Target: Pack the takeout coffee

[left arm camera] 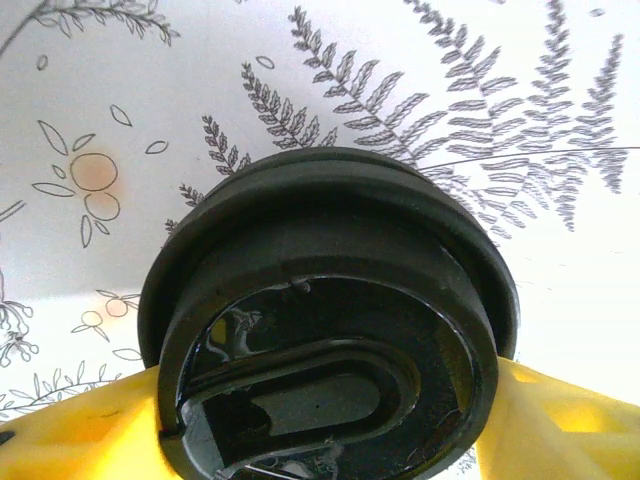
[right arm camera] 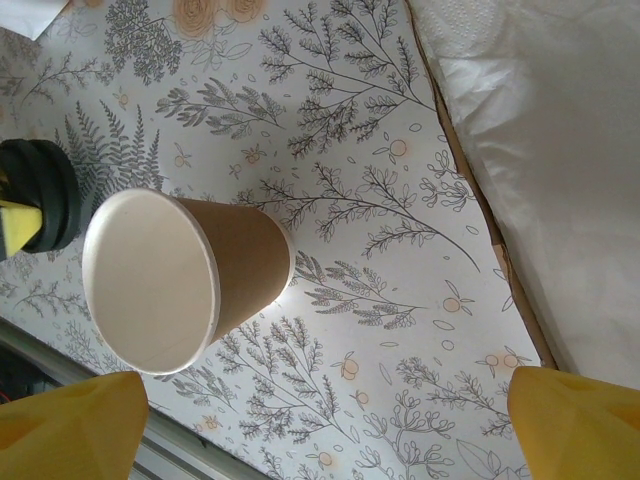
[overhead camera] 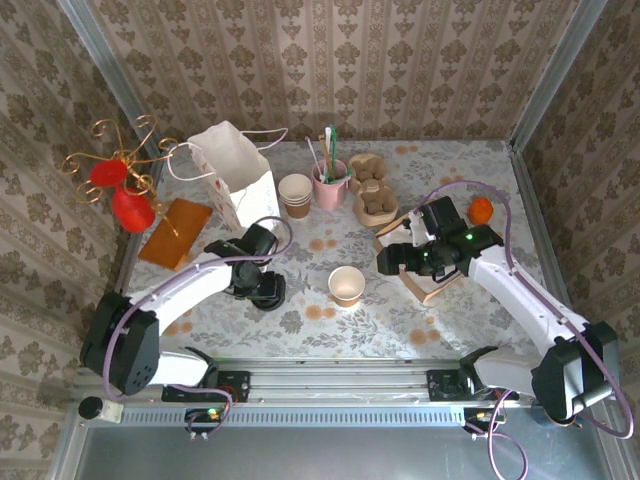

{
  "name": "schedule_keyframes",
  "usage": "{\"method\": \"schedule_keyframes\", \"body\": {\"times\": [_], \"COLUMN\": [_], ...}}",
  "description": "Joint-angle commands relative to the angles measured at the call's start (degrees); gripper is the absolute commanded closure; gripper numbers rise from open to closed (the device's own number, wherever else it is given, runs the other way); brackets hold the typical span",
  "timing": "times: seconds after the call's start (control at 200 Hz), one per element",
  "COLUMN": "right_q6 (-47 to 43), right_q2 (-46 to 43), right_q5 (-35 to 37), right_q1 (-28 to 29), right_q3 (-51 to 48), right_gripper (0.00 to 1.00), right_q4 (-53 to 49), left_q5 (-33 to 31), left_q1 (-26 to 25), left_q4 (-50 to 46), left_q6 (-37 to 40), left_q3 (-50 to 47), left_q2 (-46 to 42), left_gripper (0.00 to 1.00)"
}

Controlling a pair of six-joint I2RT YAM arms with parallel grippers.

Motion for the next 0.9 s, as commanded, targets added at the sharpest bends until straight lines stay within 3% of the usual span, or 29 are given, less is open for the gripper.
{"method": "schedule_keyframes", "body": {"times": [0.0, 0.42, 0.5, 0.795, 0.895], "right_q6": [0.59, 1.86, 1.68, 3.07, 2.97], "right_q2": [-2.22, -4.46, -5.28, -7.45, -7.48], "right_q5": [1.3, 1.53, 2.44, 2.08, 2.06], "right_q1": [0.48, 0.51, 0.55, 0.61, 0.54], "right_q3": [0.14, 1.47, 1.71, -1.46, -1.62], "right_gripper": [0.06, 0.06, 0.06, 0.06, 0.06], "right_q4": [-2.45, -5.25, -6.31, -4.5, -4.2], "left_q5": [1.82, 6.47, 2.61, 3.18, 2.58], "left_q1": [0.38, 0.93, 0.31, -0.14, -0.43], "left_q4": [-2.41, -0.23, -3.07, 0.7, 0.38], "left_q6": [1.49, 4.68, 6.38, 5.38, 5.32], "left_q3": [1.48, 1.12, 2.97, 1.47, 1.78], "left_q2": [-2.92, -0.26, 2.1, 4.36, 4.63], "left_gripper": [0.37, 0.35, 0.35, 0.26, 0.18]}}
